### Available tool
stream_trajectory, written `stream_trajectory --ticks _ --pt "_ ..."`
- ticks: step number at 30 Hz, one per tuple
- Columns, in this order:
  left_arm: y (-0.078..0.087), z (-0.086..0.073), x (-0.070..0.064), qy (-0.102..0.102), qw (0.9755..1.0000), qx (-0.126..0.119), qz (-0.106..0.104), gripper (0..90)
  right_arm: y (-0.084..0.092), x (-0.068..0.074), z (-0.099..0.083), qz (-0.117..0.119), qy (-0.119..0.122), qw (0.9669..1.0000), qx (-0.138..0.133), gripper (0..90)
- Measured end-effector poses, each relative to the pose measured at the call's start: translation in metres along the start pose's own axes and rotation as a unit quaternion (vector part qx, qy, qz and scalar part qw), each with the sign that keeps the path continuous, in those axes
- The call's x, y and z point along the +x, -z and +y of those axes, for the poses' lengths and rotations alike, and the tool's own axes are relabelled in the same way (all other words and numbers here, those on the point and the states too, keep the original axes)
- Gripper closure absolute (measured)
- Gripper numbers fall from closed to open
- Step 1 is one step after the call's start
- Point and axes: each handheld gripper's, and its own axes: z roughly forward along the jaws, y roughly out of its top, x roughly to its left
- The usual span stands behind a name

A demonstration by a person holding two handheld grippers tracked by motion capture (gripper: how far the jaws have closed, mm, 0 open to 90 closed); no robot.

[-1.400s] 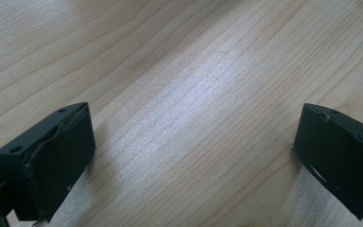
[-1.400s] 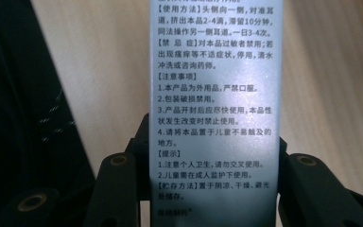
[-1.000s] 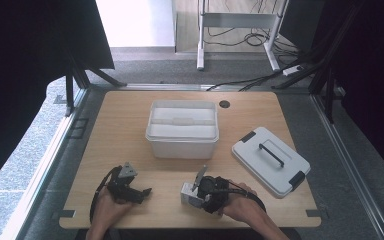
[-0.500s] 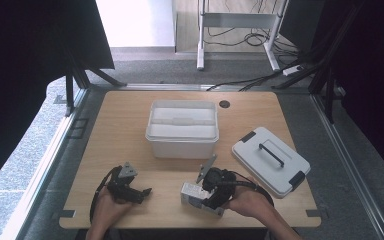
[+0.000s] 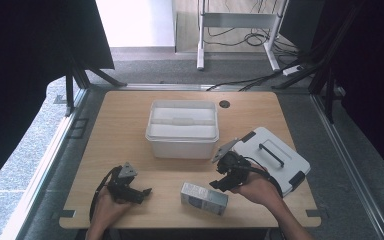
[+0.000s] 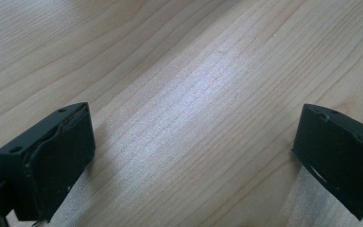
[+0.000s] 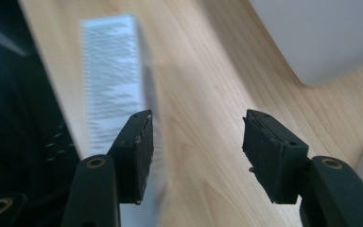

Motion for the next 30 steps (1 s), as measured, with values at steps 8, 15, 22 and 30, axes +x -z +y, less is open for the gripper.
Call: stream_trajectory --ticks 8,15,22,30 --pt "0.007 0.010 0.014 0.007 0.9996 -0.017 -0.024 0.0 -0.017 -0.031 -0.025 -0.026 -0.046 0.9975 -0.047 33.7" --pt "0.021 0.051 0.031 -0.023 0.9983 -0.033 -0.042 0.0 -0.032 -0.055 -0.027 -0.059 -0.072 0.9902 -0.104 12.5" --pt "0.021 0.088 0.048 -0.034 0.9965 -0.049 -0.059 0.0 -0.042 -0.069 -0.016 -0.078 -0.084 0.9823 -0.148 0.0" --pt "0.000 0.120 0.058 -0.044 0.9966 -0.030 -0.063 0.9 -0.056 -0.090 0.006 -0.062 -0.077 0.9788 -0.179 0.2"
